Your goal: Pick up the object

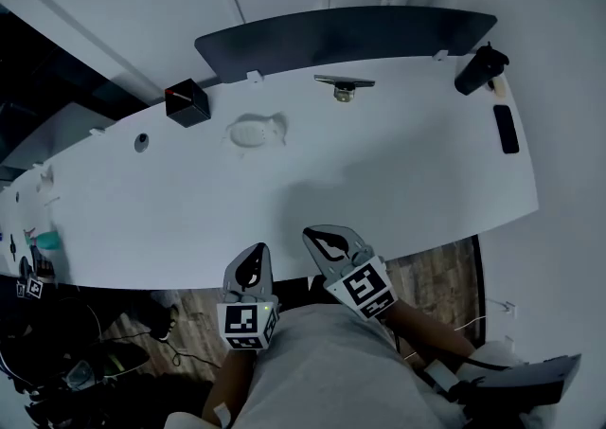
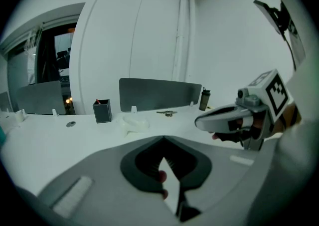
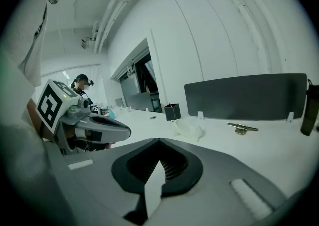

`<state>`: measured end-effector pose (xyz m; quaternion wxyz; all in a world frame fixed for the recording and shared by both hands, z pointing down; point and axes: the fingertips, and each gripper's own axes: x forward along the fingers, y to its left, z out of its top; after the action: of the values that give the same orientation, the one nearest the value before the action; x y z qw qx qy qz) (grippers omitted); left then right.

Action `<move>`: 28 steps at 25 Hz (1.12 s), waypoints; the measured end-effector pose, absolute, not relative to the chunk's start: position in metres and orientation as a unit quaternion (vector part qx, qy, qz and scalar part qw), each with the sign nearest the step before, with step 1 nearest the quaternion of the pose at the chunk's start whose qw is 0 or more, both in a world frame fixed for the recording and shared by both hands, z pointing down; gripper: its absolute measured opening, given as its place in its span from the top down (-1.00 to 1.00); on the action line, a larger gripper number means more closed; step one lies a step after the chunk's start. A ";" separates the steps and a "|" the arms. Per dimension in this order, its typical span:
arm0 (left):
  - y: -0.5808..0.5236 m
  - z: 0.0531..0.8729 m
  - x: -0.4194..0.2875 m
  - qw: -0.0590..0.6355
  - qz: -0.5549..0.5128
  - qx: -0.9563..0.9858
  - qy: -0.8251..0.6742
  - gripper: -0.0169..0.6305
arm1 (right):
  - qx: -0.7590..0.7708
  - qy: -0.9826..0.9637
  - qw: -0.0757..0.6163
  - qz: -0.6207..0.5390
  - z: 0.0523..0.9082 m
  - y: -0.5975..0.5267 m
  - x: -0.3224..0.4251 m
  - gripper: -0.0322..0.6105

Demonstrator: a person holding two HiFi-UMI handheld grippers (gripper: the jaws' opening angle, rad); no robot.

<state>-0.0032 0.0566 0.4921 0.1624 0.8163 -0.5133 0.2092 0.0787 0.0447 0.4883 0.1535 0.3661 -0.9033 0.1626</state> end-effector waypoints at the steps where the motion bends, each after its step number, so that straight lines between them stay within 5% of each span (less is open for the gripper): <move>1: 0.051 0.496 -0.005 0.162 0.207 0.819 -0.510 0.94 | 0.373 -0.899 0.159 0.163 0.492 0.040 0.079 0.89; 24: -0.042 0.529 -0.062 0.195 0.191 0.849 -0.453 0.94 | 0.432 -0.820 0.304 0.220 0.505 -0.129 0.042 0.89; 28: -0.044 0.534 -0.074 0.206 0.186 0.841 -0.465 0.94 | 0.420 -0.812 0.332 0.233 0.522 -0.142 0.037 0.60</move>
<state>-0.0744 -0.0444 0.5341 0.2059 0.8409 -0.4647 0.1860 0.0366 -0.1418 0.5217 0.3318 0.4203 -0.8119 0.2327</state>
